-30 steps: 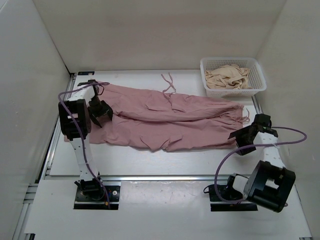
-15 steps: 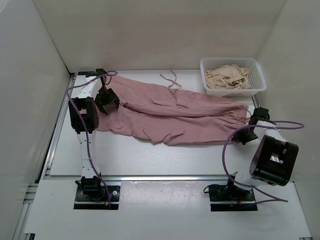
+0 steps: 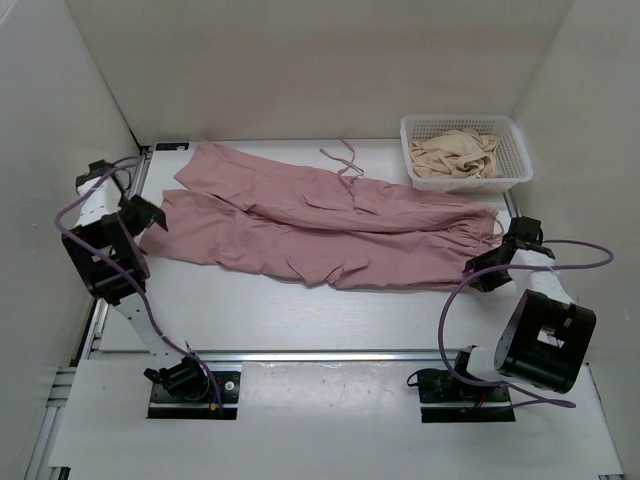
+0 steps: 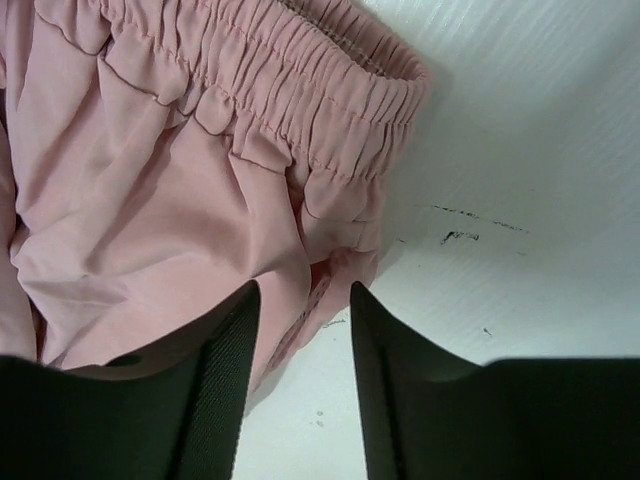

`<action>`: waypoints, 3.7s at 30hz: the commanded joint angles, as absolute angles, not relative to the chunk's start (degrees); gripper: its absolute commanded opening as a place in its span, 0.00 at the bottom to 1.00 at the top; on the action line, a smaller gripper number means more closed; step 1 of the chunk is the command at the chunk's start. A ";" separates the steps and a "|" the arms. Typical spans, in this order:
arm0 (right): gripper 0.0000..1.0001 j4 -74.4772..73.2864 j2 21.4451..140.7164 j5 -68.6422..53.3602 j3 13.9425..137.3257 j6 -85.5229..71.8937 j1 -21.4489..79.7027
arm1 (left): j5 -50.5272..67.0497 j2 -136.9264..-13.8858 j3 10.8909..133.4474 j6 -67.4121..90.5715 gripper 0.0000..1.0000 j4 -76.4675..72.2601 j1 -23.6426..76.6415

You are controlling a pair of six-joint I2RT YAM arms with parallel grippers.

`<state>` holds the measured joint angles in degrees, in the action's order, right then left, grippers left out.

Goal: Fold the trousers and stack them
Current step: Fold the trousers

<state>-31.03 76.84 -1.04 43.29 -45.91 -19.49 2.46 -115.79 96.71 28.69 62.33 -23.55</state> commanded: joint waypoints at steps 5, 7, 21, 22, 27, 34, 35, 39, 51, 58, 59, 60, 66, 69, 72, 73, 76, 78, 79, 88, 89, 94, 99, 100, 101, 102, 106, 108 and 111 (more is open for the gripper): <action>0.53 -32.60 73.21 -1.93 43.94 -44.47 -19.69 | 3.96 -118.72 91.57 29.09 0.90 58.27 -25.40; 0.66 -33.13 71.99 -2.46 44.47 -44.47 -19.69 | 5.00 -120.49 93.24 29.61 0.90 58.27 -25.40; 0.81 -38.32 65.65 -4.04 40.25 -42.90 -20.30 | 2.47 -123.43 97.82 30.94 0.10 58.27 -23.55; 0.81 -38.32 65.65 -4.04 39.56 -42.89 -20.30 | 2.46 -121.92 97.82 30.94 0.10 58.27 -23.55; 0.78 -37.71 66.27 -6.58 38.41 -42.36 -22.14 | 1.93 -113.92 98.35 30.94 0.10 58.80 -23.03; 0.52 -35.25 72.50 -10.54 38.41 -39.55 -27.50 | 4.31 -111.09 97.29 30.41 0.10 59.41 -23.03; 0.52 -34.55 73.73 -10.55 39.02 -39.55 -27.51 | 4.83 -111.09 97.29 30.41 0.10 59.41 -23.03; 0.52 -33.32 74.53 -10.55 40.34 -41.30 -27.51 | 4.83 -111.09 97.29 29.88 0.10 59.41 -21.89; 0.50 -24.27 83.13 -10.63 42.97 -44.91 -26.81 | 5.36 -112.15 97.21 29.88 0.10 59.41 -21.88; 0.00 -28.10 82.20 -7.57 45.17 -45.44 -24.61 | 6.42 -111.45 97.21 29.88 0.10 60.11 -21.88; 0.00 -29.60 79.92 -6.17 45.18 -43.87 -24.61 | 6.42 -110.58 97.90 30.58 0.10 60.12 -21.88; 0.00 -31.36 75.28 -4.67 45.96 -42.90 -24.61 | 6.42 -109.96 98.43 31.28 0.10 60.12 -21.88; 0.00 -45.87 60.31 0.62 52.64 -38.14 -24.61 | 7.55 -102.75 99.05 36.72 0.10 60.12 -21.88; 0.00 -51.23 56.00 0.62 54.32 -37.62 -24.61 | 7.56 -98.62 97.66 38.14 0.10 59.50 -21.88; 0.00 -56.85 52.31 2.09 54.93 -37.62 -24.61 | 7.56 -94.14 95.46 38.76 0.10 59.50 -22.93; 0.00 -58.43 51.34 2.89 54.93 -37.62 -24.61 | 7.04 -92.91 93.54 38.76 0.10 59.50 -23.90; 0.00 -63.80 46.86 5.18 54.41 -38.23 -23.39 | 5.98 -87.29 88.97 38.76 0.10 59.50 -27.14; 0.00 -66.18 44.13 6.50 53.79 -39.28 -21.89 | 5.36 -83.07 87.02 38.06 0.10 60.99 -28.73; 0.00 -67.05 43.43 7.20 54.66 -40.33 -19.54 | 4.58 -81.49 85.27 36.49 0.10 61.00 -30.65; 0.00 -68.29 39.37 8.60 55.54 -42.45 -18.46 | 4.74 -74.61 85.16 32.17 0.10 62.41 -33.93; 0.00 -67.59 39.37 9.14 55.55 -42.97 -18.46 | 5.27 -75.58 87.34 32.17 0.10 62.40 -32.45; 0.00 -63.91 42.18 12.04 57.66 -44.99 -18.46 | 5.27 -85.65 96.66 32.17 0.10 60.91 -25.59; 0.00 -59.51 45.52 12.74 58.18 -45.62 -18.46 | 2.21 -99.82 113.42 31.55 0.10 63.18 -18.04; 0.00 -58.63 46.05 13.35 58.18 -45.62 -18.46 | 1.50 -104.54 115.82 31.55 0.10 63.89 -17.15; 0.00 -56.97 46.75 14.06 58.18 -45.62 -18.46 | 0.97 -106.85 118.19 31.55 0.10 64.42 -16.44; 0.00 -55.82 48.15 14.06 58.18 -45.09 -18.46 | -2.34 -108.88 123.00 31.55 0.10 64.42 -14.61; 0.00 -50.81 52.37 16.78 57.66 -43.51 -18.46 | -5.19 -120.12 138.80 32.07 0.10 66.44 -12.31; 0.00 -50.80 56.92 18.36 59.49 -42.98 -18.46 | -3.61 -125.93 144.03 32.61 0.10 66.45 -12.30; 0.00 -49.58 61.59 20.21 60.81 -42.98 -18.98 | -3.08 -129.81 149.15 32.61 0.10 64.26 -10.99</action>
<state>-53.82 58.85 13.58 57.49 -44.36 -18.50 -0.67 -130.87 144.14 32.60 66.30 -10.85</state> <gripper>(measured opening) 0.013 0.112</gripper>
